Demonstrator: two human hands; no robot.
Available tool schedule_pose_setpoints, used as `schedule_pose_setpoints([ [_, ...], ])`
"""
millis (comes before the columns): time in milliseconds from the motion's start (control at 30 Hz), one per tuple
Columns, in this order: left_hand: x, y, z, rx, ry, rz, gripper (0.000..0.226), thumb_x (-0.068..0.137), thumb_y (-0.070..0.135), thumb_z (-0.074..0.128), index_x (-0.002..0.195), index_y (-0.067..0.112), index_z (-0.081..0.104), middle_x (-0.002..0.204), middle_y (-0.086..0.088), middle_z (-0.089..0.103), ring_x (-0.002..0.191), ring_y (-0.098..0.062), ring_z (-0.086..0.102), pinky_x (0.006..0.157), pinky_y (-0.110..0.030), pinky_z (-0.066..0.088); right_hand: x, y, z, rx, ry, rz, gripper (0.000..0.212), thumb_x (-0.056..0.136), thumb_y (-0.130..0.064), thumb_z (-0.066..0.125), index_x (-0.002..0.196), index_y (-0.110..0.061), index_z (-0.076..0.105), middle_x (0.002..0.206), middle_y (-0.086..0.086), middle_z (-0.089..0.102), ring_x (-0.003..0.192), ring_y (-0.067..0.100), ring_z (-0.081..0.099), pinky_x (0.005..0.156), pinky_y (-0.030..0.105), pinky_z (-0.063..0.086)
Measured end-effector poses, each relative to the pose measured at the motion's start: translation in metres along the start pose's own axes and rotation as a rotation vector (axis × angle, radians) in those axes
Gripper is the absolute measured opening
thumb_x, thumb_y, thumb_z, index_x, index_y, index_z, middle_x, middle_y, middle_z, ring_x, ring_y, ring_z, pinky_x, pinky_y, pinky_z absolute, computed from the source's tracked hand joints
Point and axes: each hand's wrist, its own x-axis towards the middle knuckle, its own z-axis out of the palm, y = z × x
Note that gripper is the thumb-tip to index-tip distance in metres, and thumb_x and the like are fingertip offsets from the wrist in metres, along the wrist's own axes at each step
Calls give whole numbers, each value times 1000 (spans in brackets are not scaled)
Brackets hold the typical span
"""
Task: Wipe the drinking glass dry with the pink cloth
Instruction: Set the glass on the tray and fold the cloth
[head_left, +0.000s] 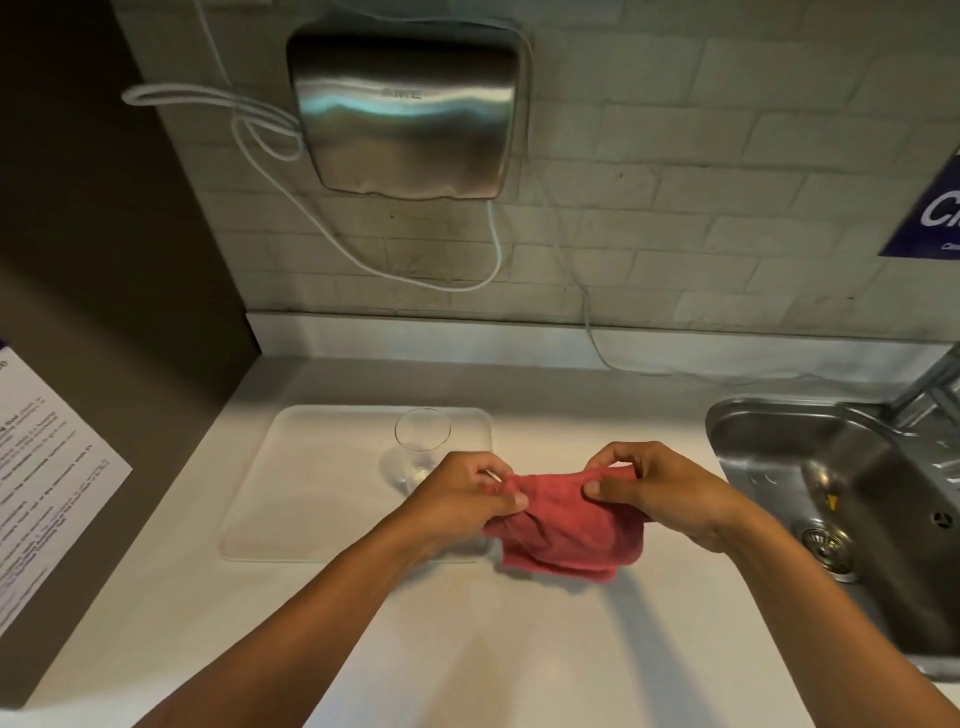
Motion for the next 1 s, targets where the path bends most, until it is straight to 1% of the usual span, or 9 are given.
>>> schedule_pose_setpoints([
  [133,27,6,4,377,48,132,16,89,17,82,90,15,66,100,-3,69,82,-18,61,75,-34,50,19,19,-14,-17,-24,10,5,89,-8,79,89,-12,76,84,5,75,78,16,70,76,32,59],
  [233,49,9,5,463,1,148,22,92,16,79,113,14,71,99,-3,68,84,-18,62,69,-27,47,36,28,-25,-58,-12,9,16,89,-4,77,80,-17,77,73,-3,71,74,15,70,76,31,62],
  [367,76,16,10,583,29,206,7,90,11,79,97,10,80,96,-7,77,85,-23,67,69,-27,47,63,31,-40,-293,96,-98,9,89,-7,78,84,-14,77,75,-3,72,75,17,68,77,37,60],
  [500,102,32,10,654,122,247,11,89,10,80,100,11,81,102,-9,81,95,-29,72,87,-41,58,92,19,-55,-521,234,-221,13,87,-10,77,84,-22,76,79,-5,74,76,14,66,69,22,50],
  [633,124,42,9,654,238,297,19,87,2,75,102,11,81,106,-13,81,99,-33,73,88,-41,58,110,10,-64,-611,395,-353,17,87,-5,73,92,-21,79,80,-8,72,76,12,63,63,8,42],
  [767,121,14,24,750,221,289,18,87,-1,66,95,10,79,101,-16,72,96,-37,68,82,-44,55,109,38,-50,-752,362,-461,23,85,3,72,100,-11,81,97,10,76,84,26,68,77,30,51],
  [833,111,-18,38,875,158,305,25,90,-3,62,99,13,79,108,-13,74,101,-36,69,84,-44,55,104,67,-33,-761,302,-437,23,84,4,73,100,-10,82,101,15,77,88,34,71,82,34,51],
  [933,93,-65,58,1125,106,351,33,95,-2,57,111,20,76,117,-5,74,108,-30,68,92,-39,46,96,110,-4,-795,212,-358,22,89,-1,69,103,-12,83,108,13,79,95,33,73,86,35,55],
  [1000,84,-83,66,1195,84,380,35,92,-3,58,112,20,75,113,-4,73,105,-28,67,97,-38,42,91,129,8,-801,205,-345,21,92,-2,67,102,-11,83,110,12,78,94,31,73,81,41,59],
])
